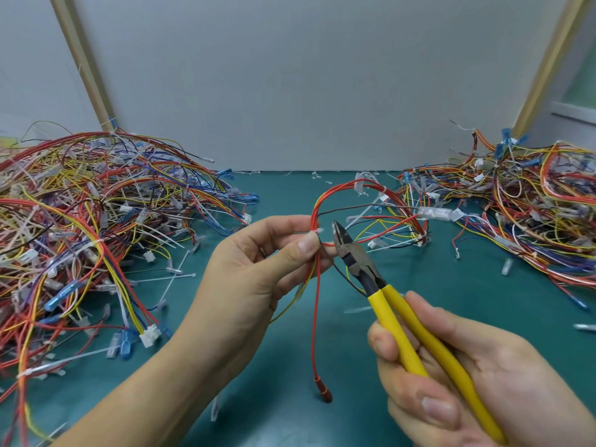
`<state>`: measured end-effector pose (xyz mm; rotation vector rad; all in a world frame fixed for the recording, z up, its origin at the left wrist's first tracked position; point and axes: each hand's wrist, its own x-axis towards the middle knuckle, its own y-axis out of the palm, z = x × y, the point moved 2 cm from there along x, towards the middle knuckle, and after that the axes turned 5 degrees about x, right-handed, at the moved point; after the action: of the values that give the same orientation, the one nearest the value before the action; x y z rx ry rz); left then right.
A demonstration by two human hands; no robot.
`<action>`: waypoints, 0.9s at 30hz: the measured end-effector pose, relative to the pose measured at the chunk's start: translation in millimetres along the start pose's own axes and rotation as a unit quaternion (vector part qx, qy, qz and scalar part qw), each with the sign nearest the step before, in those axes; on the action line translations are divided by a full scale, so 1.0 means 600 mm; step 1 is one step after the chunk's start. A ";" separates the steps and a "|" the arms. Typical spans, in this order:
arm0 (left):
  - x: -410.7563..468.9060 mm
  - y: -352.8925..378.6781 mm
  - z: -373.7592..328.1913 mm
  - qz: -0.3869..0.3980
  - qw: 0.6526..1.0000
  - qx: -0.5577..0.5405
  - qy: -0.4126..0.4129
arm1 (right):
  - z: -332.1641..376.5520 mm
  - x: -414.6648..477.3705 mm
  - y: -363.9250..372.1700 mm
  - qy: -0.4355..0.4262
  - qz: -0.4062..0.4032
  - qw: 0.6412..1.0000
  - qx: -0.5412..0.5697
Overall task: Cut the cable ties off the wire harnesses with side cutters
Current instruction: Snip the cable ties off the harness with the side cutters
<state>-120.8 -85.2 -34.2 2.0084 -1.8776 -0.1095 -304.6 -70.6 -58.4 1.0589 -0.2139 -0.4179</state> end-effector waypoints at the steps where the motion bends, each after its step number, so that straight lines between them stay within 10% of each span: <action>1: 0.002 -0.002 0.001 -0.007 1.000 -0.001 -0.003 | 0.000 0.001 0.001 -0.009 -0.005 1.000 -0.023; 10: 0.018 -0.019 0.010 -0.089 0.993 0.051 -0.055 | 0.066 -0.031 0.019 -0.232 -0.022 0.970 -0.063; 14: 0.016 -0.019 0.010 -0.075 0.994 0.077 -0.031 | 0.105 -0.041 0.002 -0.394 -0.182 0.869 -0.239; 27: -0.008 0.005 0.034 0.097 0.966 0.161 -0.176 | 0.055 -0.003 -0.026 -0.204 -0.324 0.889 -0.251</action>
<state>-130.8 -85.3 -53.1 2.1021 -2.4431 -0.1205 -321.8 -102.9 -56.4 0.4905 -0.1051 -1.2388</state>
